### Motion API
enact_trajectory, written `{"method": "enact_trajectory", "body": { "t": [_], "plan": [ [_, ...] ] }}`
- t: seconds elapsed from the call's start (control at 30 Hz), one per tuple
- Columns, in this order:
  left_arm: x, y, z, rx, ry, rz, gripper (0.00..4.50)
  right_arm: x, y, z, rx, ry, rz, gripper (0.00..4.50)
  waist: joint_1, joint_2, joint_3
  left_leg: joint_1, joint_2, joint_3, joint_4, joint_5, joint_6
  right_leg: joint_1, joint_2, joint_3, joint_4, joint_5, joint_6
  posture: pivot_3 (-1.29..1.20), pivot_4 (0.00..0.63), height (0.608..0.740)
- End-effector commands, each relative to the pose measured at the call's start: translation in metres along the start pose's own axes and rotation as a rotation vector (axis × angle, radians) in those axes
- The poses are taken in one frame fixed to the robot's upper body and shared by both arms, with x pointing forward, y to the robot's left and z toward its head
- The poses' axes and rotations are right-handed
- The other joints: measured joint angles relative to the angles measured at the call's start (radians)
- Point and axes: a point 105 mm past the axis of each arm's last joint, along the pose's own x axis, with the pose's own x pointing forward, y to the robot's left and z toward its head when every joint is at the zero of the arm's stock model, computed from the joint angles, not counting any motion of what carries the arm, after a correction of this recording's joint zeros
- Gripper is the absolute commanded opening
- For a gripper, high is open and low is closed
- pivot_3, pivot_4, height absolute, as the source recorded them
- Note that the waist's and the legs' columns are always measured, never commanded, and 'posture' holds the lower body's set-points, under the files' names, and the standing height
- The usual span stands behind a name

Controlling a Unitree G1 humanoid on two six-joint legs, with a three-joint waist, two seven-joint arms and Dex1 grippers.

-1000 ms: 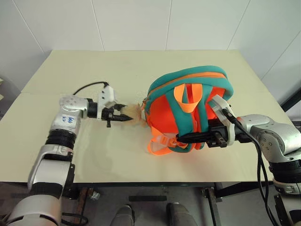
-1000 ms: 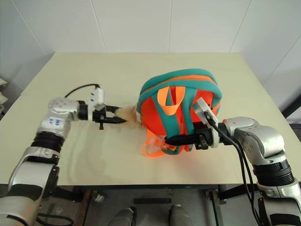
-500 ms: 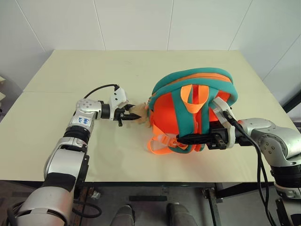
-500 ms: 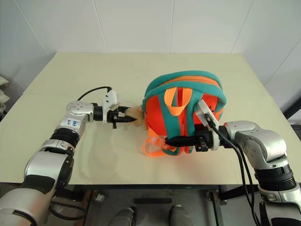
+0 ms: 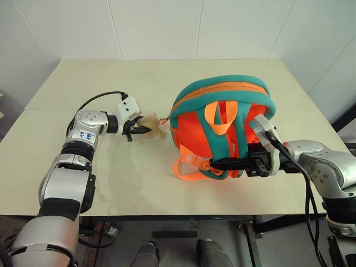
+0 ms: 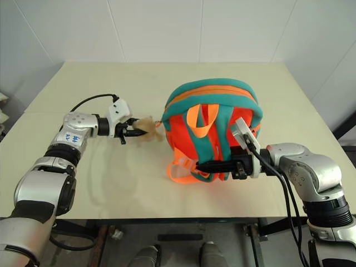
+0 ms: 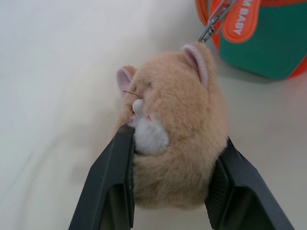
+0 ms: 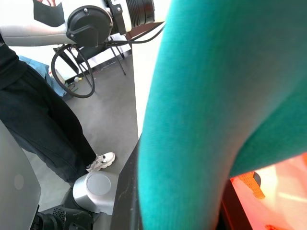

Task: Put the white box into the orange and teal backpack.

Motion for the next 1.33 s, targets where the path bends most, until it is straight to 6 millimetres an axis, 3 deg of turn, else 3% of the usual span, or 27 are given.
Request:
{"method": "enact_trajectory", "body": {
  "t": [0.03, 0.23, 0.27, 0.57, 0.6, 0.7, 0.9, 1.13, 1.33],
  "plan": [
    [0.023, -0.022, -0.001, -0.027, -0.03, -0.077, 1.61, -0.004, 0.006, 0.008, -0.035, -0.021, 0.005, 0.03, 0.004, 0.0, 0.0, 0.0, 0.0, 0.0, 0.0, 0.0, 0.0, 0.0, 0.0, 0.0, 0.0, 0.0, 0.0, 0.0, 0.15, 0.74],
    [0.025, -0.028, 0.01, -0.001, -0.082, -0.125, 1.61, -0.005, 0.0, 0.003, -0.031, -0.007, -0.036, 0.03, 0.003, 0.0, 0.0, 0.0, 0.0, 0.0, 0.0, 0.0, 0.0, 0.0, 0.0, 0.0, 0.0, 0.0, 0.0, 0.0, 0.15, 0.74],
    [0.021, -0.026, 0.009, 0.0, -0.08, -0.12, 1.85, -0.007, 0.0, 0.003, -0.014, -0.008, -0.04, 0.03, 0.002, 0.0, 0.0, 0.0, 0.0, 0.0, 0.0, 0.0, 0.0, 0.0, 0.0, 0.0, 0.0, 0.0, 0.0, 0.0, 0.15, 0.74],
    [-0.033, -0.026, 0.014, 0.01, -0.178, -0.172, 4.5, -0.034, -0.008, 0.011, -0.125, -0.018, -0.164, 3.18, -0.002, 0.0, 0.0, 0.0, 0.001, 0.0, -0.002, 0.0, 0.0, -0.001, 0.0, 0.0, 0.0, -0.001, -0.001, 0.0, 0.15, 0.74],
    [-0.035, -0.028, 0.015, 0.009, -0.187, -0.178, 4.5, -0.037, -0.008, 0.011, -0.127, -0.021, -0.17, 3.5, -0.001, 0.0, 0.0, 0.0, 0.001, 0.0, -0.002, 0.0, 0.0, -0.001, 0.0, 0.0, 0.0, 0.0, -0.001, 0.0, 0.15, 0.74],
    [-0.079, -0.042, 0.003, -0.011, -0.175, -0.183, 4.5, -0.077, -0.012, 0.003, -0.149, 0.051, -0.329, 4.44, 0.0, 0.0, 0.0, -0.001, 0.0, 0.0, -0.001, 0.0, 0.0, -0.001, 0.0, 0.0, -0.001, 0.0, -0.001, 0.0, 0.15, 0.74],
    [-0.102, -0.066, 0.02, -0.01, -0.217, -0.216, 4.5, -0.116, -0.016, -0.01, -0.154, 0.107, -0.476, 4.44, 0.004, 0.0, 0.0, 0.0, 0.001, 0.0, -0.001, -0.001, 0.001, 0.001, 0.0, 0.0, -0.002, -0.001, -0.002, 0.0, 0.15, 0.74],
    [-0.109, -0.058, 0.027, 0.0, -0.247, -0.148, 4.5, -0.132, -0.021, -0.01, -0.239, 0.112, -0.565, 4.44, -0.006, 0.0, 0.0, 0.007, 0.001, 0.002, -0.001, 0.0, 0.002, 0.012, 0.0, 0.0, -0.013, 0.0, -0.005, 0.0, 0.15, 0.74],
    [-0.109, -0.067, 0.029, -0.025, -0.252, -0.164, 4.5, -0.142, -0.027, -0.01, -0.29, 0.108, -0.623, 4.44, -0.002, 0.0, 0.0, 0.006, 0.002, 0.002, -0.002, -0.001, 0.002, 0.012, 0.0, 0.0, -0.012, 0.001, -0.002, 0.0, 0.15, 0.74]
  ]
}}
